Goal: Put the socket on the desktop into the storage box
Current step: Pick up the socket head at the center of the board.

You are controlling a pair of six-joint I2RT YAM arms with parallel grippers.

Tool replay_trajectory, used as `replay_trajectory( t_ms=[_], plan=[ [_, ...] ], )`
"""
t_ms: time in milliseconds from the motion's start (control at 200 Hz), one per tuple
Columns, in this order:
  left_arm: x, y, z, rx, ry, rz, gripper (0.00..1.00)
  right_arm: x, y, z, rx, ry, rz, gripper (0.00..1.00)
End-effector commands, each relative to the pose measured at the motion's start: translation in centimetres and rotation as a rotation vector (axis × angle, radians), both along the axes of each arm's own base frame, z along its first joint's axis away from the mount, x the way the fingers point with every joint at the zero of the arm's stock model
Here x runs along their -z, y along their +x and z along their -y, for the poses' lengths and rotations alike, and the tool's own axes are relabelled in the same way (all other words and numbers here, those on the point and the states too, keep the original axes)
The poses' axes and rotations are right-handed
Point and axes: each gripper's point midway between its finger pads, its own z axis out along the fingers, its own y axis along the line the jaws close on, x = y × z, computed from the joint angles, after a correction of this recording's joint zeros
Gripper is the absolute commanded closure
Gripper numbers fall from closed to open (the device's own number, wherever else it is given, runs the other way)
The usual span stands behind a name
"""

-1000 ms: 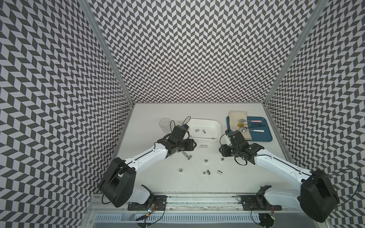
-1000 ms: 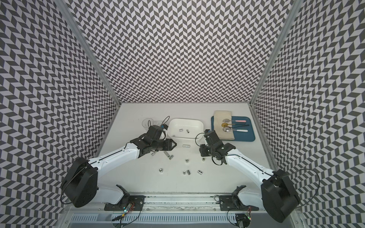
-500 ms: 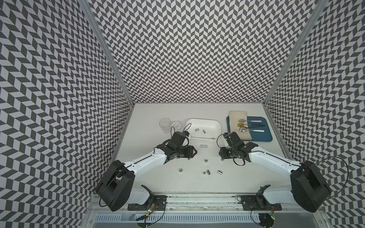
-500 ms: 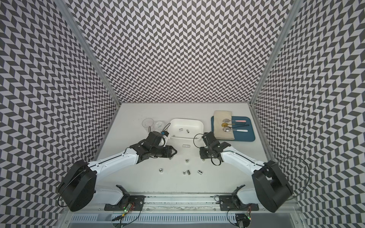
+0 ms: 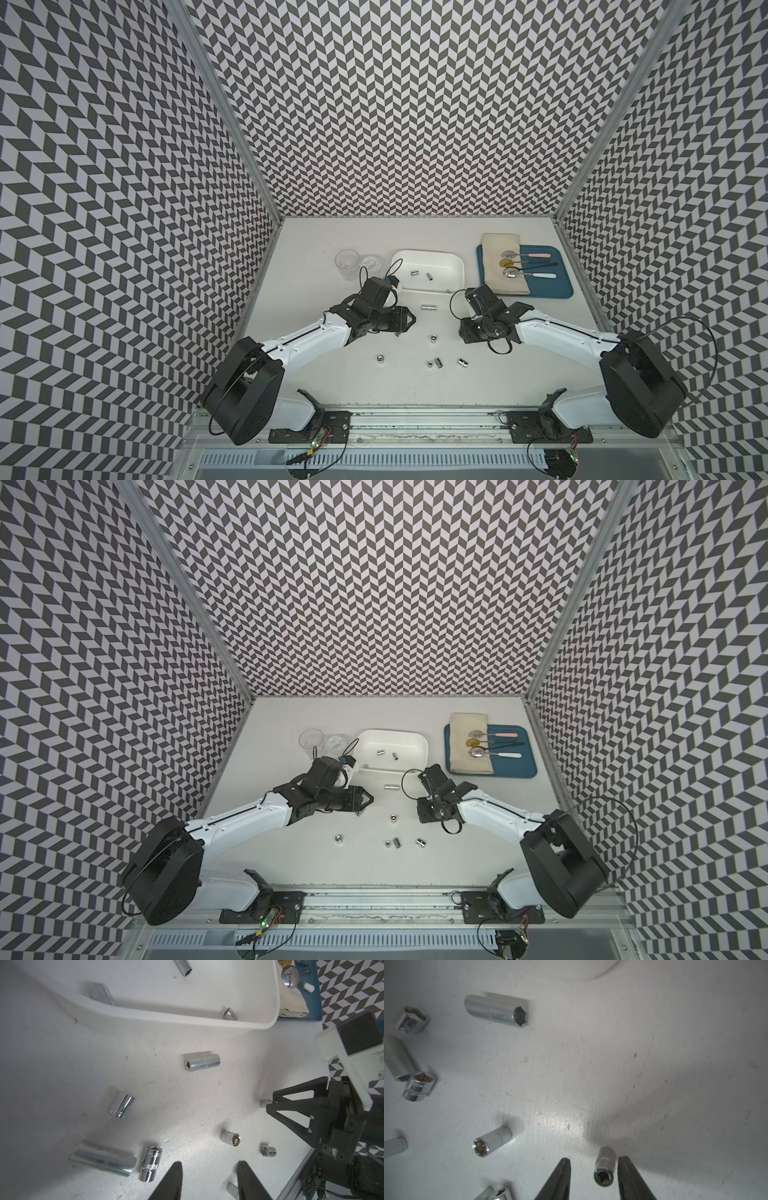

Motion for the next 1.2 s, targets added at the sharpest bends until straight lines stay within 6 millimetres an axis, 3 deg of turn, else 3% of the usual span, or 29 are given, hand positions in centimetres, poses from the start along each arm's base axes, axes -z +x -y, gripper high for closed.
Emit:
replay_trajectory(
  t_ms=[0, 441, 961, 1197],
  plan=[
    [-0.4, -0.2, 0.2, 0.008, -0.021, 0.016, 0.53, 1.2, -0.4, 0.6, 0.024, -0.038, -0.016, 0.59],
    [-0.2, -0.5, -0.1, 0.0, -0.023, 0.013, 0.53, 1.4, -0.3, 0.3, 0.023, -0.03, -0.012, 0.75],
    [-0.2, -0.5, -0.2, -0.006, -0.022, 0.012, 0.53, 1.6, 0.3, 0.3, 0.023, -0.04, 0.002, 0.74],
    [-0.3, -0.4, -0.2, -0.009, -0.019, 0.015, 0.53, 1.1, 0.6, 0.0, 0.019, -0.036, 0.012, 0.84]
  ],
)
